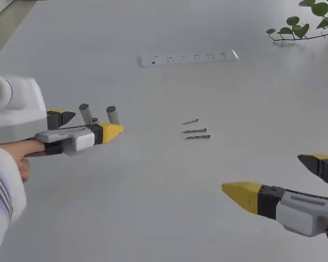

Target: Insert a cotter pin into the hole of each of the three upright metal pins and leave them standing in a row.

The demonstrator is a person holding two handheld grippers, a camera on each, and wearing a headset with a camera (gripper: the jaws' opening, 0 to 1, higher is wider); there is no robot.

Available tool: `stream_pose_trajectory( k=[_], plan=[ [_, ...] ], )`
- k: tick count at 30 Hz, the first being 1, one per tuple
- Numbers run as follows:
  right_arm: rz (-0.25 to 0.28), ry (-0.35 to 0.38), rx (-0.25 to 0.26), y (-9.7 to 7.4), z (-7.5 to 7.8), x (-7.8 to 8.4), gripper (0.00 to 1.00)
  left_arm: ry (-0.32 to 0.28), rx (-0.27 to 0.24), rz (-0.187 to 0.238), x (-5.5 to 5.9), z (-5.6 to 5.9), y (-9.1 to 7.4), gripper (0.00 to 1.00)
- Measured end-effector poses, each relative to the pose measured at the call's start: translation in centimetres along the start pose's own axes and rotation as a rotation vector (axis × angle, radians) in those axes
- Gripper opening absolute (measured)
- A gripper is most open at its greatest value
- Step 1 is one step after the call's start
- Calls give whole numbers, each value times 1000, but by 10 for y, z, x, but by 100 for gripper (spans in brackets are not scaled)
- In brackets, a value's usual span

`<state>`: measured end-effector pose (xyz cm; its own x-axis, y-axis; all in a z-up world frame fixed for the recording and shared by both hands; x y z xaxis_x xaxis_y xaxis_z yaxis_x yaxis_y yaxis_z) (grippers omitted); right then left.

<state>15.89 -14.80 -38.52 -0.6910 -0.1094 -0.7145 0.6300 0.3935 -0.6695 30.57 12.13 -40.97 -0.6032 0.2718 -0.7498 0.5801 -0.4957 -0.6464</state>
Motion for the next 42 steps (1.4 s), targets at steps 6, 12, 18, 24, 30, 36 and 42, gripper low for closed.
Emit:
stream_pose_trajectory(
  k=[6,12,18,24,30,36,42],
  plan=[
    [7,4,5,1,1,1,92,21,-10,-58,9,-5,13,49],
    [-2,8,6,1,2,3,92,24,-12,-82,13,-8,19,41],
    [-14,11,-2,4,1,5,91,22,-25,-98,15,-12,27,33],
    [-19,5,-9,6,0,4,91,23,-18,-108,18,-14,38,29],
    [-23,11,-6,6,3,5,90,18,-32,-130,24,-17,45,25],
    [-37,4,-13,9,2,8,90,19,-34,-123,23,-17,47,17],
    [-53,-6,-31,12,-2,10,90,6,-27,-107,23,-18,45,6]
  ],
)
Point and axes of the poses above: the centre of the closed fingertips' face, and the gripper's own axes: y roughly forward along the fingers, z roughly to its right, x roughly out of its underside, the point moved 3 cm from there along -y, roughly backward along the fingers, and after that the axes turned 11 degrees about -z, right-handed, at the moved point
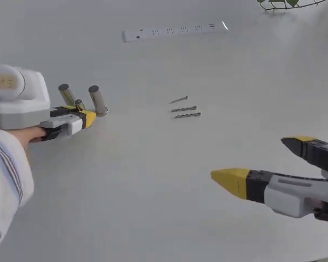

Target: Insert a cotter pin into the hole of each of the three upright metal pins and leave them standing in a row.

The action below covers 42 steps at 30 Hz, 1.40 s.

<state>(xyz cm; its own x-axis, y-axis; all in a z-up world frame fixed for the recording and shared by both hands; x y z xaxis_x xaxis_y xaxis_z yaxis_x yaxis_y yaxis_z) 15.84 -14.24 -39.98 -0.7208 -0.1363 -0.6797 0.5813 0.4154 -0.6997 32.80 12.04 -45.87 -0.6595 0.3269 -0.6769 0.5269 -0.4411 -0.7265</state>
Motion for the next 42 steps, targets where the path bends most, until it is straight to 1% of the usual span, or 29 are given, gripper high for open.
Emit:
stream_pose_trajectory(
  k=[2,4,5,7,10,11,12,13,15,16,18,20,23,27,30,34,35,36,37,42],
  plan=[
    [7,5,-5,0,-1,-1,90,19,-19,5,0,-2,-2,6],
    [13,2,-8,-1,-1,-2,89,-1,-18,7,1,-1,-3,6],
    [14,1,-7,-1,-1,-2,89,0,-19,7,1,-1,-3,5],
    [17,-2,-4,-2,-1,-3,89,23,-25,6,4,0,-5,5],
    [25,-3,-4,-3,-2,-4,89,42,-19,-7,7,3,-9,5],
    [27,-4,-5,-3,-2,-5,89,66,-18,-10,9,5,-11,5],
    [28,-5,-7,-3,-3,-5,89,77,-14,-11,10,7,-13,5],
    [28,-8,-8,-3,-4,-4,89,85,2,-9,12,11,-15,5],
    [30,-12,-11,-3,-4,-4,89,115,16,13,12,17,-21,5],
    [30,-13,-13,-2,-5,-4,89,121,17,18,11,18,-22,5],
    [28,-18,-20,-2,-8,-3,89,127,35,33,11,25,-28,5],
    [24,-23,-29,-2,-10,-1,89,157,55,51,10,32,-33,5],
    [19,-34,-43,-1,-15,1,89,199,76,53,12,43,-39,5],
    [10,-54,-58,-1,-19,3,89,224,98,55,13,54,-45,5],
    [6,-68,-68,-1,-22,3,89,254,124,53,15,66,-48,5],
    [8,-79,-70,-2,-22,4,89,300,149,56,16,80,-48,5],
    [8,-81,-70,-2,-23,4,89,316,161,49,18,85,-47,5],
    [8,-82,-70,-2,-23,4,89,319,164,46,19,86,-47,5],
    [8,-85,-71,-2,-23,5,89,330,170,42,20,90,-46,5],
    [9,-90,-71,-2,-23,6,90,340,200,29,24,104,-42,5]
  ],
)
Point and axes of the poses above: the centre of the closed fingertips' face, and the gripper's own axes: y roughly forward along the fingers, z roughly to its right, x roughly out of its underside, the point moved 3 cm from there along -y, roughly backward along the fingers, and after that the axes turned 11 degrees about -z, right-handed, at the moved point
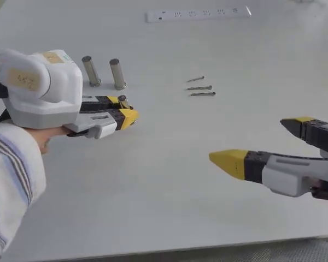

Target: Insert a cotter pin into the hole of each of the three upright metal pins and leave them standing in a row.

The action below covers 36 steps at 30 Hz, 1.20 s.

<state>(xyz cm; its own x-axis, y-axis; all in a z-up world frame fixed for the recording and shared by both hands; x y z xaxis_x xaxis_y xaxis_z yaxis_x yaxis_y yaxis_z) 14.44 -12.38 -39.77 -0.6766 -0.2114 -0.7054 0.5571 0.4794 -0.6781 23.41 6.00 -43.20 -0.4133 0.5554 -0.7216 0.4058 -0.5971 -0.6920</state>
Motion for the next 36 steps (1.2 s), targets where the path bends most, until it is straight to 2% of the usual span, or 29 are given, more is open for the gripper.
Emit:
stream_pose_trajectory(
  k=[5,13,18,25,32,36],
  plan=[
    [13,2,-1,0,-2,-1,92,7,30,-9,1,12,4,5],
    [16,-21,-4,1,-7,0,96,24,57,-27,3,24,8,5],
    [-1,-28,-7,3,-7,2,98,28,67,-33,4,29,11,5],
    [12,-5,-17,2,-6,0,98,16,64,-40,6,32,16,5],
    [-1,-9,-27,3,-7,2,96,-8,39,-44,10,32,20,5],
    [-3,-11,-33,4,-9,1,96,-22,34,-32,9,32,21,5]
  ],
)
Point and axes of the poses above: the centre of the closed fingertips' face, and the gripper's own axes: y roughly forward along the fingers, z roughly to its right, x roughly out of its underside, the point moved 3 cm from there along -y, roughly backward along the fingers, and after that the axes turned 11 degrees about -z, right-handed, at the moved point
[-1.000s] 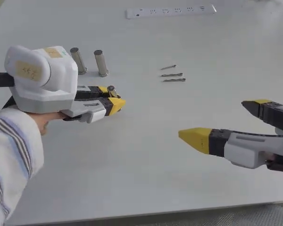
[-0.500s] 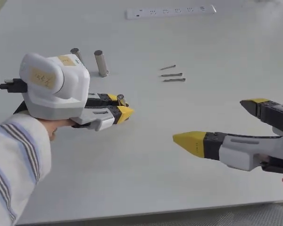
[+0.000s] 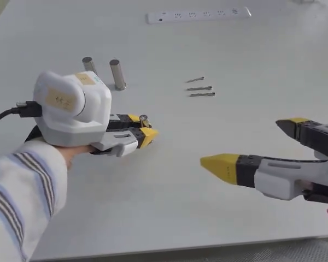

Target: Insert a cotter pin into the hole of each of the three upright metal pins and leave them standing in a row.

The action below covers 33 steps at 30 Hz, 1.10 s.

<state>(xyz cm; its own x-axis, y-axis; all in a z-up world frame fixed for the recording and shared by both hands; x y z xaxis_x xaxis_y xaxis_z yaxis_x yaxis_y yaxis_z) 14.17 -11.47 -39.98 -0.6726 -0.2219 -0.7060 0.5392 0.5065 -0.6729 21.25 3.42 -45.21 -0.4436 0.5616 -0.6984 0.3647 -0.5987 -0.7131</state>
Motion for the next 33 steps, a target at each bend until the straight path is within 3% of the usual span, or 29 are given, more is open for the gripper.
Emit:
stream_pose_trajectory(
  k=[26,33],
  plan=[
    [-10,3,-9,2,-1,2,96,-63,10,36,1,6,3,6],
    [-13,8,-10,1,-1,3,95,-83,17,34,3,3,-4,14]
  ],
)
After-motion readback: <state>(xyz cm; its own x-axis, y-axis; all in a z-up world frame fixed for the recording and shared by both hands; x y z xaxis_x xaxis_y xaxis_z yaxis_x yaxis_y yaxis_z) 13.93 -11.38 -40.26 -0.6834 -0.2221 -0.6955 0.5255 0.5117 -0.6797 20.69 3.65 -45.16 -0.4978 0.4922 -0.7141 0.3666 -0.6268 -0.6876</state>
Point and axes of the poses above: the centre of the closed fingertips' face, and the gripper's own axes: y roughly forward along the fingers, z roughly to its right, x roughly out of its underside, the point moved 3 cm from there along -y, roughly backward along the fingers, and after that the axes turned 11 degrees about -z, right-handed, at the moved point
